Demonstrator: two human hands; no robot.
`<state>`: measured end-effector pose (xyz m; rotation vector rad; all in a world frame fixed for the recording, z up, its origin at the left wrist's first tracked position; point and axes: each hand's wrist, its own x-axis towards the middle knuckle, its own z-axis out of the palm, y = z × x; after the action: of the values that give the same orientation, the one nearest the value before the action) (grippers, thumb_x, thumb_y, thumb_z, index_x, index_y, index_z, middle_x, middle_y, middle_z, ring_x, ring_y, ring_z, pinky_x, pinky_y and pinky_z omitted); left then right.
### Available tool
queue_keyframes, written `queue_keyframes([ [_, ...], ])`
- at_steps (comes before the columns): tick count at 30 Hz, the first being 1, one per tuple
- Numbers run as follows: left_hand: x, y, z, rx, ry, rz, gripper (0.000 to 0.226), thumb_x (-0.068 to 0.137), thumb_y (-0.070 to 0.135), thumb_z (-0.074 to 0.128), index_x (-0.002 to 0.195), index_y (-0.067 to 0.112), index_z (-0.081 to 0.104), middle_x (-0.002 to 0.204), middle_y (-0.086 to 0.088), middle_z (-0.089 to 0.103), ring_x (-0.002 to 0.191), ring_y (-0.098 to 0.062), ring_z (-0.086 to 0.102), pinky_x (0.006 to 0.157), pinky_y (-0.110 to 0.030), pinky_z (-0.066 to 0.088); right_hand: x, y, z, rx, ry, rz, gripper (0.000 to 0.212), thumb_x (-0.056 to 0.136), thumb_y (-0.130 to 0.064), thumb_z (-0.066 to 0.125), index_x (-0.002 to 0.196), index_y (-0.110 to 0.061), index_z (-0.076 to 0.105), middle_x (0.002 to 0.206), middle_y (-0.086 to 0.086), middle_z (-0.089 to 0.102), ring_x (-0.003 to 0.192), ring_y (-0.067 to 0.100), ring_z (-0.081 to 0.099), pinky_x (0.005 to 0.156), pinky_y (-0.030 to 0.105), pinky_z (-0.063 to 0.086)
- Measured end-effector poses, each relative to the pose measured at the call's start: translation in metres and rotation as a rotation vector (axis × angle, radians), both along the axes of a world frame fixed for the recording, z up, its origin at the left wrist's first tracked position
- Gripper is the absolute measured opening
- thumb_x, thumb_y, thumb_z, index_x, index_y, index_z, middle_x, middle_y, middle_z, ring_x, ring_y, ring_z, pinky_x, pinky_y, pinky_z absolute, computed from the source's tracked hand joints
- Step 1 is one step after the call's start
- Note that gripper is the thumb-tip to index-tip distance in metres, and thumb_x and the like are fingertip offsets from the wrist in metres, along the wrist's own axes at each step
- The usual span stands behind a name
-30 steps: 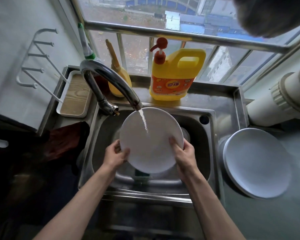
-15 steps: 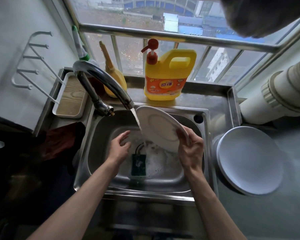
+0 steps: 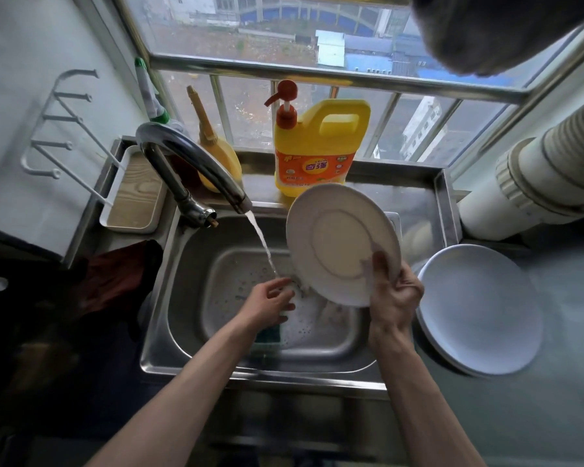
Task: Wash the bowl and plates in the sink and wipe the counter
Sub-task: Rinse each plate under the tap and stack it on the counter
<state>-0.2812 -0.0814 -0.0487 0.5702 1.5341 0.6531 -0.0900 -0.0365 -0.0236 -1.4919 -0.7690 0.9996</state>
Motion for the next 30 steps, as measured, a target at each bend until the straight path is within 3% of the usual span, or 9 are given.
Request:
queue_keyframes([
  [3,0.009,0.006,0.000,0.037,-0.085,0.087,0.050,0.099,0.031,0.064,0.146,0.020,0.051,0.129,-0.005,0.068,0.112,-0.024,0.068,0.090,-0.042,0.061,0.014,-0.001,-0.006,-0.130,0.149,-0.085,0.003,0.096,-0.014,0.073,0.096,-0.017,0.075,0.075,-0.016,0.075,0.069,-0.001,0.065,0.067,0.019,0.053],
  [6,0.014,0.008,0.003,0.134,-0.109,0.193,0.051,0.093,0.021,0.072,0.140,0.014,0.052,0.129,-0.010,0.066,0.114,-0.028,0.066,0.075,-0.032,0.064,0.025,-0.007,-0.013,-0.173,0.093,-0.028,0.016,0.094,-0.011,0.075,0.110,-0.015,0.072,0.084,-0.013,0.078,0.077,0.006,0.072,0.073,0.020,0.058],
  [10,0.026,0.009,0.005,0.239,0.020,0.212,0.044,0.093,0.003,0.070,0.134,0.010,0.056,0.120,-0.009,0.069,0.110,-0.026,0.067,0.090,-0.040,0.060,0.042,-0.010,-0.020,-0.220,-0.247,0.017,0.015,0.094,-0.026,0.077,0.100,-0.016,0.067,0.088,0.000,0.077,0.081,0.020,0.073,0.080,0.036,0.060],
  [14,0.044,0.013,0.005,0.266,0.109,0.184,0.019,0.104,0.016,0.059,0.120,0.009,0.064,0.110,-0.011,0.073,0.101,-0.028,0.071,0.085,-0.042,0.062,0.067,-0.007,-0.010,-0.236,-0.550,0.036,0.022,0.101,-0.032,0.065,0.096,-0.010,0.066,0.087,0.006,0.073,0.083,0.033,0.068,0.077,0.041,0.054],
  [17,0.054,0.023,0.002,0.306,0.282,0.149,0.015,0.103,0.021,0.061,0.110,0.011,0.069,0.099,-0.004,0.074,0.090,-0.021,0.071,0.069,-0.027,0.060,0.084,-0.005,0.005,-0.110,-0.531,0.095,0.014,0.104,-0.029,0.059,0.103,-0.016,0.065,0.091,0.001,0.074,0.084,0.026,0.069,0.077,0.047,0.057],
  [21,0.060,0.028,-0.011,0.215,0.320,0.115,0.034,0.095,0.008,0.070,0.124,0.023,0.061,0.108,-0.009,0.075,0.090,-0.024,0.072,0.080,-0.049,0.062,0.084,-0.009,0.034,0.165,-0.672,0.214,0.010,0.106,-0.032,0.060,0.109,-0.023,0.063,0.086,-0.004,0.074,0.073,0.021,0.070,0.061,0.038,0.054],
  [24,0.061,0.026,-0.020,0.155,0.295,0.133,0.047,0.094,0.001,0.065,0.138,0.014,0.056,0.115,-0.014,0.074,0.093,-0.025,0.069,0.083,-0.044,0.057,0.073,-0.013,0.043,0.392,-0.894,0.276,0.002,0.105,-0.019,0.061,0.107,-0.020,0.062,0.077,-0.003,0.071,0.060,0.017,0.064,0.049,0.032,0.046],
  [27,0.065,0.027,-0.014,0.175,0.209,0.151,0.050,0.100,0.006,0.063,0.147,0.015,0.049,0.124,-0.012,0.068,0.102,-0.022,0.065,0.081,-0.034,0.051,0.072,-0.013,0.039,0.358,-0.820,0.206,0.005,0.105,-0.021,0.060,0.106,-0.018,0.063,0.077,-0.003,0.071,0.063,0.012,0.061,0.052,0.024,0.041],
  [30,0.072,0.031,-0.002,0.281,0.156,0.147,0.033,0.103,0.013,0.061,0.134,0.021,0.055,0.119,-0.012,0.071,0.099,-0.020,0.069,0.085,-0.043,0.059,0.084,-0.010,0.034,0.152,-0.562,0.099,0.013,0.104,-0.031,0.064,0.108,-0.020,0.067,0.087,-0.008,0.074,0.073,0.008,0.066,0.062,0.032,0.052],
])
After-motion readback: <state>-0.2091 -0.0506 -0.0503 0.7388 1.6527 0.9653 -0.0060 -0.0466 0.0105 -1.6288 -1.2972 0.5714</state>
